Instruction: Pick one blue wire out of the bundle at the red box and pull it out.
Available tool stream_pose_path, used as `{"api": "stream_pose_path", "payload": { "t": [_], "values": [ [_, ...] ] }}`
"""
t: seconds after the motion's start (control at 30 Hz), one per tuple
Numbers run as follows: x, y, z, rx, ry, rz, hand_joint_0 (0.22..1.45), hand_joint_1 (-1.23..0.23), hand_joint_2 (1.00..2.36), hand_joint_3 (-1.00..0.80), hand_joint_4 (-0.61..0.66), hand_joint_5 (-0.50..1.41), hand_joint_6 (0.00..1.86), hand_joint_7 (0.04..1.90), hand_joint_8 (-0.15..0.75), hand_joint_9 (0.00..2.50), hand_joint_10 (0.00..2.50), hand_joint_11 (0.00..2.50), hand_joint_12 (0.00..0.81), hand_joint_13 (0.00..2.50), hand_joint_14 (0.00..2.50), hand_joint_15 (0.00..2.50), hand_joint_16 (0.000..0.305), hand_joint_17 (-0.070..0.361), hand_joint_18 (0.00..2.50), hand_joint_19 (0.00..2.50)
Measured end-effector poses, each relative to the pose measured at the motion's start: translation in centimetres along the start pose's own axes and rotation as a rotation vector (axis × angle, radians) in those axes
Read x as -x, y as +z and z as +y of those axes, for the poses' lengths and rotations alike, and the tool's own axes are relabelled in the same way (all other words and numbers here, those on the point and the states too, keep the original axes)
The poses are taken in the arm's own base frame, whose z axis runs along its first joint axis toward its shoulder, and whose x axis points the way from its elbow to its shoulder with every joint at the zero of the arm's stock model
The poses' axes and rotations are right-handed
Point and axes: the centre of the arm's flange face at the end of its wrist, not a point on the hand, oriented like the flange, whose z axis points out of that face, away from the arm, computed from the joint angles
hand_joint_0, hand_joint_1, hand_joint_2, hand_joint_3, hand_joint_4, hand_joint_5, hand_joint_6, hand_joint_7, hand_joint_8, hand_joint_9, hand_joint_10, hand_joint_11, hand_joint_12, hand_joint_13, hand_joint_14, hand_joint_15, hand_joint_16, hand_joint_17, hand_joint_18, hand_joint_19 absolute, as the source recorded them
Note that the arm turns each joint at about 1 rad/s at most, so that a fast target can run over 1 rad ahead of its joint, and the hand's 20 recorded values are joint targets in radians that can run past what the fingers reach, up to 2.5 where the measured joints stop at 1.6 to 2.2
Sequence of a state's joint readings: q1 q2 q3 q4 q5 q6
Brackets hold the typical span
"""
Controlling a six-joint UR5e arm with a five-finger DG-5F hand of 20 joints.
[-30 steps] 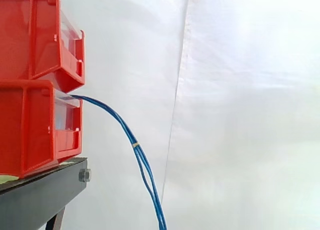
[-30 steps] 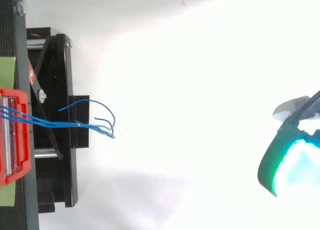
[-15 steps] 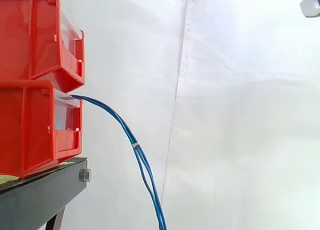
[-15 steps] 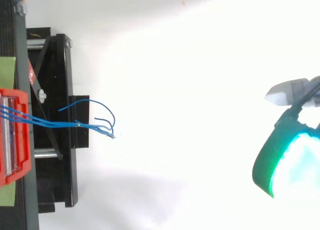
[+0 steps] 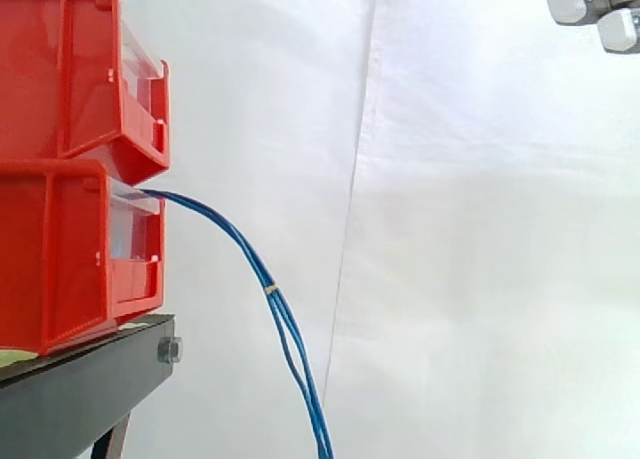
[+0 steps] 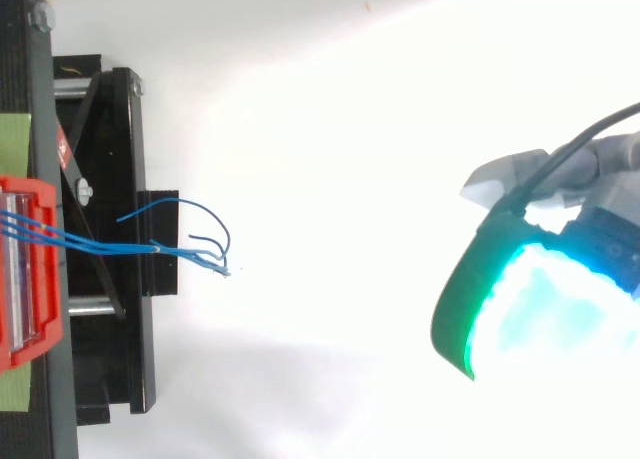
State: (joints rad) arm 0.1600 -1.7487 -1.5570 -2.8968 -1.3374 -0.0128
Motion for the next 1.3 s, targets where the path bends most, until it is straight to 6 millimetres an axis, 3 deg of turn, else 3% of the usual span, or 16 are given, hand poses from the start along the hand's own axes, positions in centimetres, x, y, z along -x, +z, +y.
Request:
{"api": "stream_pose_path", "payload": {
  "t": [0.67, 1.03, 1.3],
  "values": [
    [0.9, 3.5, -5.1, 0.045, -0.052, -0.071, 0.49, -0.58, 1.0, -0.5, 0.24, -0.18, 0.5, 0.76, 0.248, 0.66, 0.01, 0.27, 0.354, 0.2, 0.0, 0.1, 0.056, 0.126, 0.17, 0.22],
    [2.3, 5.1, -10.9, -0.009, -0.074, -0.156, 0.5, -0.58, 1.0, -0.5, 0.27, -0.16, 0.5, 0.79, 0.253, 0.57, 0.01, 0.21, 0.355, 0.17, 0.0, 0.11, 0.057, 0.128, 0.15, 0.2],
    [2.4, 6.2, -13.2, 0.005, -0.108, -0.165, 0.48, -0.58, 1.0, -0.5, 0.29, -0.15, 0.5, 0.84, 0.246, 0.38, 0.0, 0.15, 0.36, 0.07, 0.0, 0.13, 0.059, 0.132, 0.05, 0.23]
  ]
}}
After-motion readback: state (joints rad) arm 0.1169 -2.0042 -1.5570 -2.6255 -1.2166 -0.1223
